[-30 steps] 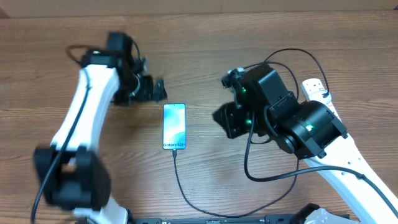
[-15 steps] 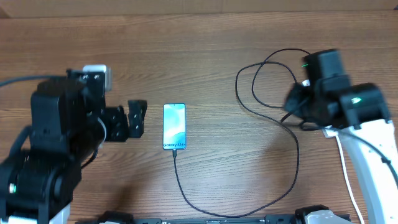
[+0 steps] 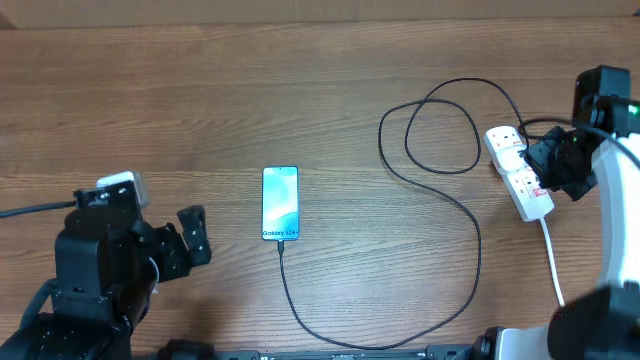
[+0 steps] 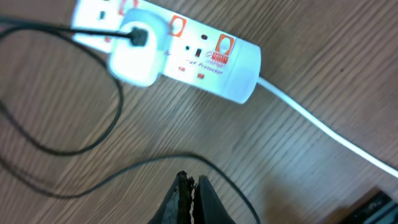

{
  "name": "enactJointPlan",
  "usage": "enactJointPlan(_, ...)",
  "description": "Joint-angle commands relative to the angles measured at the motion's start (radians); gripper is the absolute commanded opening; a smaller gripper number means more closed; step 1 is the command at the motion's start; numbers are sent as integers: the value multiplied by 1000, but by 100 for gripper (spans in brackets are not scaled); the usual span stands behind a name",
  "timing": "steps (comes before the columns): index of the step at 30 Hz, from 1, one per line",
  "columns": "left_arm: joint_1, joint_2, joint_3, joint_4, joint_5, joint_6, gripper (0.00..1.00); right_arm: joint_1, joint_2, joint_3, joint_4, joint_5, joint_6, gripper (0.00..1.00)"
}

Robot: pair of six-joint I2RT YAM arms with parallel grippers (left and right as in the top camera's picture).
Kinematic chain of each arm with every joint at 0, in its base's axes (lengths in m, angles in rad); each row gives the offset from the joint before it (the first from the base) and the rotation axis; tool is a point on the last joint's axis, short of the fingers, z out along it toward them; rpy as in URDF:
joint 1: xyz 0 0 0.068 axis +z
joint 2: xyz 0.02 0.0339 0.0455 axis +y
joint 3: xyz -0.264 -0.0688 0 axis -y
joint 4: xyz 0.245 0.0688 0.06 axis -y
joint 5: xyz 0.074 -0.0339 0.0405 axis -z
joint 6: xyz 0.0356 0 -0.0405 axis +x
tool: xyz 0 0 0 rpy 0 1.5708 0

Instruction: Plug charger to phone and switch on socket

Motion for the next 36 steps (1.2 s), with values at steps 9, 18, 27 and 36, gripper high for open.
enactJointPlan(9,-5,10,-13,-18,-64,-52,100,-114,241,72,77,-184,-133,4)
enactJointPlan(18,-5,10,-13,-18,-63,-52,100,-122,384,198,72,-195,-132,4)
enactJointPlan(27,-5,10,-13,-26,-64,-52,100,-171,444,201,102,-195,-129,4)
enactJointPlan(36,-5,10,-13,-26,-63,-52,100,-183,459,201,143,-195,-132,4)
